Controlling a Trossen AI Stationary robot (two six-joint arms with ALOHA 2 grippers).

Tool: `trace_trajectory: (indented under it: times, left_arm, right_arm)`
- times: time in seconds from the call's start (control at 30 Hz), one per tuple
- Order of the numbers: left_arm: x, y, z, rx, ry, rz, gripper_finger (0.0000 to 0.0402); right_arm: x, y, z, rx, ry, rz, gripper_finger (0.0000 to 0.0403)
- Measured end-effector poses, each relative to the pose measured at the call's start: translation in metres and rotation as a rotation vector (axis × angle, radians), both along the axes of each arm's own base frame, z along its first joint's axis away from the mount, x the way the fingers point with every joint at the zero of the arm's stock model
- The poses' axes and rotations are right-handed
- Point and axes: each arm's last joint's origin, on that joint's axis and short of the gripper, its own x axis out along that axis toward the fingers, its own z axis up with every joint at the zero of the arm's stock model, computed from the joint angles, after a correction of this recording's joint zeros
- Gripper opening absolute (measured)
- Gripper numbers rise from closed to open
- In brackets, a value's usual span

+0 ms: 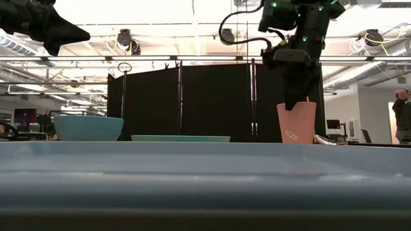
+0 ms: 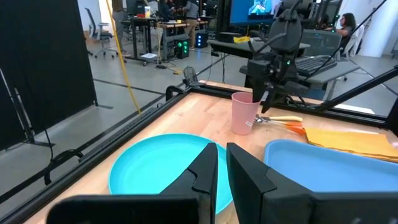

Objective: Set up tray
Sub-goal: Put the cup on the serving tray

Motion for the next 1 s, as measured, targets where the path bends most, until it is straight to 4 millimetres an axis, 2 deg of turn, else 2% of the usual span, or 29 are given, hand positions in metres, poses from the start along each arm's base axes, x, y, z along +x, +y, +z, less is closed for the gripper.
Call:
trace_trajectory:
  times: [0.27,0.67,0.87,1.0]
  left_arm:
    - [0.0,0.0,0.0,0.0,0.0,0.0,0.0035]
    - [0.0,0.0,0.0,0.001,0.0,0.0,0.0035]
    - [0.0,0.0,0.0,0.001,0.001,-0.002,0.0035]
    - [0.0,0.0,0.0,0.001,0.001,-0.002,0.0035]
  right_arm:
    - [0.001,-0.004,-0.002,-0.006,0.01,0.013,0.0012]
    - [-0.001,-0.004,0.01,-0.034,-0.069,0.016,0.0002]
    - [0.0,-0.002,0.04,-0.133,-0.14,0.027,0.0001]
    - [0.007,0.002,0.064,-0.155,-0.234,0.051,0.0001]
